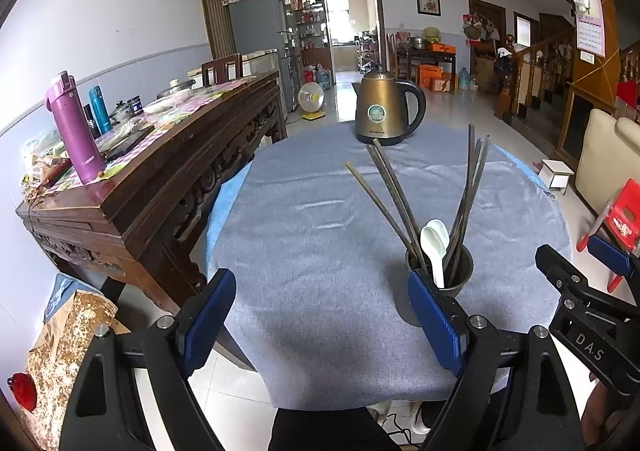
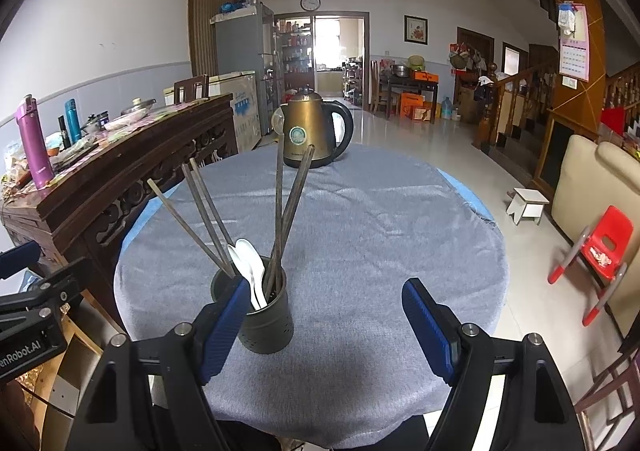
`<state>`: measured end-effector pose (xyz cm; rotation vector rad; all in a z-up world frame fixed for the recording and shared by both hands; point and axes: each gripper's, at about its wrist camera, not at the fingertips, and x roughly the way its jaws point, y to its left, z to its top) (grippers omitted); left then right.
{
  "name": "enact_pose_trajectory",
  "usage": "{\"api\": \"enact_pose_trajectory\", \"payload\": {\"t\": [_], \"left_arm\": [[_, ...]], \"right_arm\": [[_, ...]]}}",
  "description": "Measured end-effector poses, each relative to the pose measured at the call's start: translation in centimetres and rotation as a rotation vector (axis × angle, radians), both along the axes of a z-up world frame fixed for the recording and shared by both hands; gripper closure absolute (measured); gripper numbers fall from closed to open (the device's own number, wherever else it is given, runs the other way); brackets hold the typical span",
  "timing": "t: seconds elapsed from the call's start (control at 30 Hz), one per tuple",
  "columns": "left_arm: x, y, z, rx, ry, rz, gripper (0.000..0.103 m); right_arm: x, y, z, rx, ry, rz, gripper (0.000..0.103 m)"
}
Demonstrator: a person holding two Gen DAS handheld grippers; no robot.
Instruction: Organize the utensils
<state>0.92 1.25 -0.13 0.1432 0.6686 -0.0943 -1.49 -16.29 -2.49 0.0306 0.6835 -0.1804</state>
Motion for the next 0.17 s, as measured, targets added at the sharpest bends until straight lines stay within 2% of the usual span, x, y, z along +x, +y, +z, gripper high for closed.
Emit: {"api": "enact_pose_trajectory", "payload": {"t": [0.17], "left_arm": [[1.8, 0.0, -1.1, 0.002, 0.033, 0.010, 0.015]], "right_arm": [[1.1, -1.1, -1.1, 0.014, 0.021, -0.018, 0.022]]}}
